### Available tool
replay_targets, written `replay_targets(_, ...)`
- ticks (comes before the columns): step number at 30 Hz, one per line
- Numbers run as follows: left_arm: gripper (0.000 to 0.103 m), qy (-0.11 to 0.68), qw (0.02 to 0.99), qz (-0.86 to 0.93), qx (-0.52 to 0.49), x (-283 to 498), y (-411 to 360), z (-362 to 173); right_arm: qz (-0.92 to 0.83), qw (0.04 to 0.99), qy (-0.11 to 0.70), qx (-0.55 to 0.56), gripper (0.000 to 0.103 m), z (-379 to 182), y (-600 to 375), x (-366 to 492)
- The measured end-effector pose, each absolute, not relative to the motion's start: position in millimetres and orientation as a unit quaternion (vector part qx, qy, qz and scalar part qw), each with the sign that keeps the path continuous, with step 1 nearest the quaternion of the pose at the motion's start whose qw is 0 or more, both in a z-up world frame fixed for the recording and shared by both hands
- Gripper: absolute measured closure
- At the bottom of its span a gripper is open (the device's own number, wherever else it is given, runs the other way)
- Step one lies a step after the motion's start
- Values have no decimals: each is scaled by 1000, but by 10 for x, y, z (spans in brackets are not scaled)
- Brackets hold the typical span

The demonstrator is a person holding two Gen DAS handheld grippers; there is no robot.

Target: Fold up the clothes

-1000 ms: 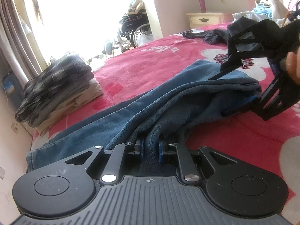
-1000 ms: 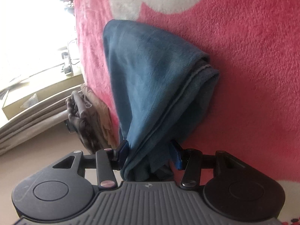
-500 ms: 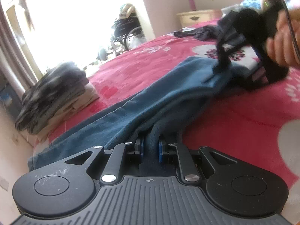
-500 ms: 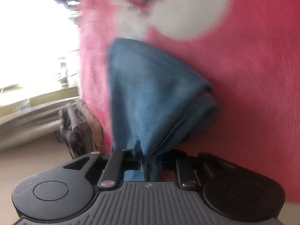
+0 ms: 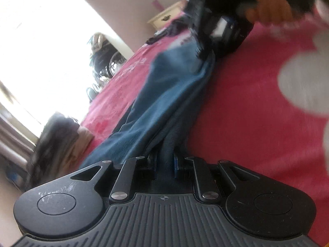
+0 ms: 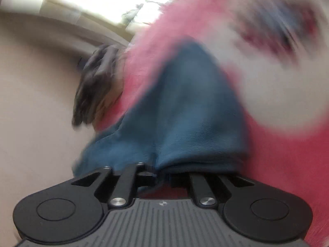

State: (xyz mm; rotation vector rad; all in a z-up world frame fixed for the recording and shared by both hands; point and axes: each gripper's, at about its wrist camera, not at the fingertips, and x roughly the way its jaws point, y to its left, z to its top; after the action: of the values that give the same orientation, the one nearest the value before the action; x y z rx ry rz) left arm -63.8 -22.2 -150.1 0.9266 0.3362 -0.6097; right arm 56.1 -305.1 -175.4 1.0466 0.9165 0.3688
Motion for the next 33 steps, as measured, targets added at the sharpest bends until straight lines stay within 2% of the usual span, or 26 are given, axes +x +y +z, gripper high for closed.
replay_targets(5,80,179,852,-285,402,-670,-166,-1347,134,680,436,575,81,-1826,-3240,512)
replay_targets(6,76,187,855,-287,390,-673,-142,-1297,120,671,438,587,72,-1805,-3281,460)
replay_targets(8,71,211,862,-293,356,-672,-56,-1174,93,668,437,595,64,-1716,-3351,294)
replay_targets(10,68,249,868,-305,302,-659,97,-1013,71,683,436,581,60,-1566,-3397,152)
replay_targets(17,67,282,901,-301,132,-433,549,-434,131,814,382,417,65,-718,-3009,9)
replay_targets(21,67,263,916,-273,132,-194,405,-526,185,880,325,292,65,-397,-2373,162)
replay_targets(24,67,275,901,-261,209,-155,280,-874,214,897,295,249,65,-467,-2028,236)
replay_targets(27,67,272,887,-257,271,-297,297,-1195,191,903,340,180,66,-922,-1817,313)
replay_targets(29,67,266,885,-260,279,-363,346,-1269,174,905,363,138,81,-1264,-1728,339)
replay_targets(31,67,268,886,-261,272,-373,394,-1260,181,916,329,141,81,-1395,-1783,242)
replay_targets(33,67,276,886,-264,264,-360,419,-1207,177,913,339,144,81,-1322,-1780,285)
